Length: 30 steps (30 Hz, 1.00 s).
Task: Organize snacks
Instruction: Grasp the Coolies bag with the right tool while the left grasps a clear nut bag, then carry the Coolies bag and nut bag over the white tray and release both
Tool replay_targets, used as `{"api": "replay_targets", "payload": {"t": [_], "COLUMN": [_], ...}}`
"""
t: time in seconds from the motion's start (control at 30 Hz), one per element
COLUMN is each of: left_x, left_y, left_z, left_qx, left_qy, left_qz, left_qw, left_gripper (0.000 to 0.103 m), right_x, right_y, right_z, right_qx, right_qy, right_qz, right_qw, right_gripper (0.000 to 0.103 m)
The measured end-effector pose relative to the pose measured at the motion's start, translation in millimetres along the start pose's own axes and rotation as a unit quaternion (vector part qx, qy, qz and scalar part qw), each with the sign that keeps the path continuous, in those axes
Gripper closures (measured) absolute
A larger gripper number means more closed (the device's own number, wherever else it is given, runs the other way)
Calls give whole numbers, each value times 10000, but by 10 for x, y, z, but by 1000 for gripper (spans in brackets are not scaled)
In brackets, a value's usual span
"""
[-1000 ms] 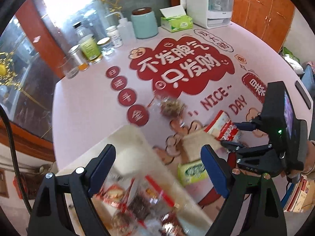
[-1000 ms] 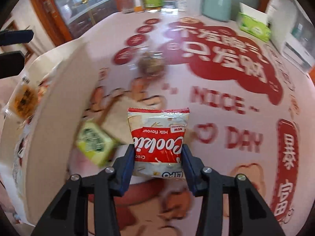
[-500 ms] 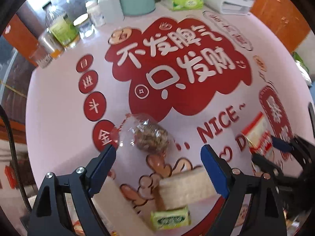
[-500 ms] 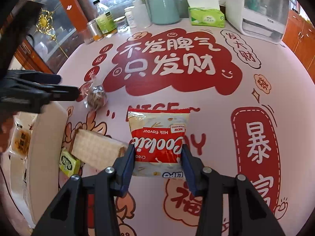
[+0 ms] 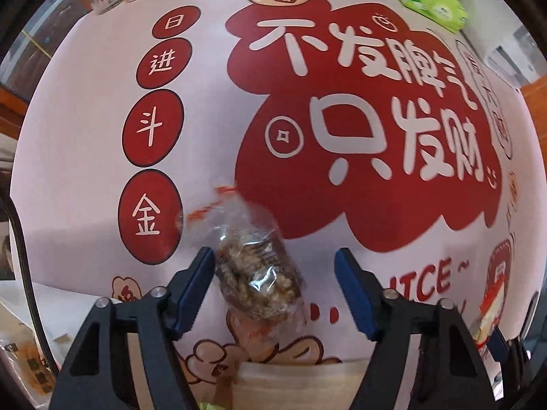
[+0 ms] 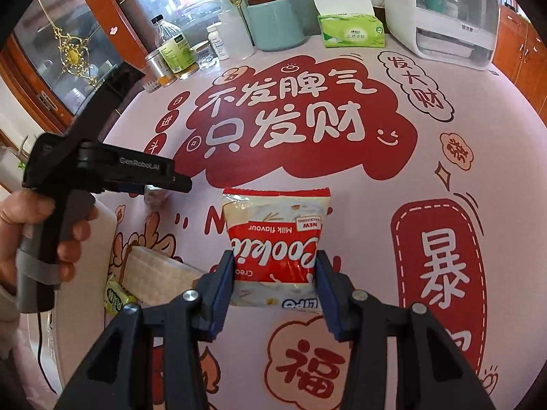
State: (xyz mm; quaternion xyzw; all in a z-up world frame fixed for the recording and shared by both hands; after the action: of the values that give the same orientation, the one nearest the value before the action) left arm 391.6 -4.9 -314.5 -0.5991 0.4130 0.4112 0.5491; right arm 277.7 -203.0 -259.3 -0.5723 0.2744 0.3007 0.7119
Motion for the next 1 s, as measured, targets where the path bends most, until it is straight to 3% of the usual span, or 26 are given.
{"api": "replay_targets", "payload": {"t": [0.07, 0.13, 0.5, 0.77, 1.0], "left_x": [0, -7, -246, -984, -1724], "left_y": [-19, -24, 201, 497, 804], "left_z": [-9, -17, -303, -560, -264], "left_qx": [12, 51, 325, 730, 920], "left_qy": [-101, -199, 110, 584, 1089], "left_qz": [-129, -210, -393, -624, -924], "left_qw": [9999, 9996, 9986, 9937, 9855], "left_gripper": [43, 57, 60, 60, 60], "right_x": [31, 60, 14, -336, -785], "right_y": [0, 6, -8, -71, -91], "right_z": [-22, -40, -70, 111, 483], "right_qx": [4, 21, 93, -12, -181], "right_qy": [-27, -60, -154, -174, -185], "right_qz": [23, 48, -15, -269, -560], "right_qw": [10000, 10000, 9998, 9995, 9981], "right_gripper": [57, 57, 57, 57, 57]}}
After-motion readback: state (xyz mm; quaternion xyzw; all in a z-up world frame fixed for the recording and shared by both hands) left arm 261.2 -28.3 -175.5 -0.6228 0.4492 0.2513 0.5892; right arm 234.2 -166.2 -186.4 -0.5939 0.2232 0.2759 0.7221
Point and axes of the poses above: each gripper's, at about its wrist camera, not at the fingertips, and x roughly the way its jaws point, z to its left, y to its underside, the point moved 7 cm from there along x, roughly the way its jaws point, and after that the axes turned 12 degrees about -z, right-handed, at the moved point
